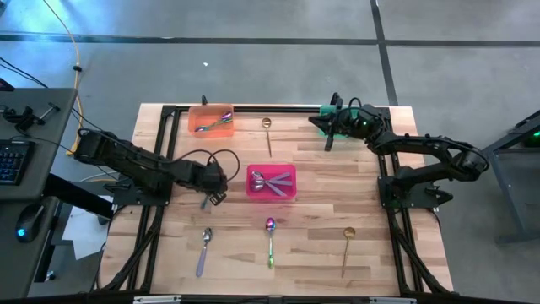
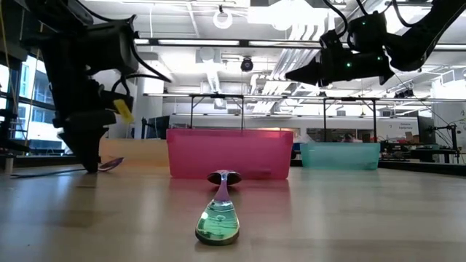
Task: Sort silverware by color (type)
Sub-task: Put the green spoon into the orange bin
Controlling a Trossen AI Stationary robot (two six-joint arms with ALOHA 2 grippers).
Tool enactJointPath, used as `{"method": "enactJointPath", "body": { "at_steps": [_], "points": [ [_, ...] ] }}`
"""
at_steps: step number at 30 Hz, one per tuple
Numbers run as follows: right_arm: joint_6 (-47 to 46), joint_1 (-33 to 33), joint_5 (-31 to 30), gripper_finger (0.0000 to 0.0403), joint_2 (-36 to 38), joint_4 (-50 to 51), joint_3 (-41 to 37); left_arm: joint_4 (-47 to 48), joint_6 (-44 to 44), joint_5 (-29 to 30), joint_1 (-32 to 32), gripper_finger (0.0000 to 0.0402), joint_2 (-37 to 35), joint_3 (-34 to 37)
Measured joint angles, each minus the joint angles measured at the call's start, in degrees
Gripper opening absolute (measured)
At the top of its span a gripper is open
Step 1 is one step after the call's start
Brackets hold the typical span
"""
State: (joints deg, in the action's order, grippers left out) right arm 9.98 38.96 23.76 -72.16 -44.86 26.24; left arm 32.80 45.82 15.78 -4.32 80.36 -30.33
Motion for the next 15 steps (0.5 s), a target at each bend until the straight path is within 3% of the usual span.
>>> {"method": "enactJointPath", "body": {
  "at_steps": [7,15],
  "points": [
    [0.46,-1.69,0.02,0.0000,0.00,0.00,0.00,-0.63,-6.02,-1.88,2.75,0.0008,-1.57,0.31],
    [0.52,-2.76,0.01,0.0000,0.00,0.00,0.00,-1.51,-12.20,-1.87,7.22,0.0004,-5.16,0.72]
  ]
}}
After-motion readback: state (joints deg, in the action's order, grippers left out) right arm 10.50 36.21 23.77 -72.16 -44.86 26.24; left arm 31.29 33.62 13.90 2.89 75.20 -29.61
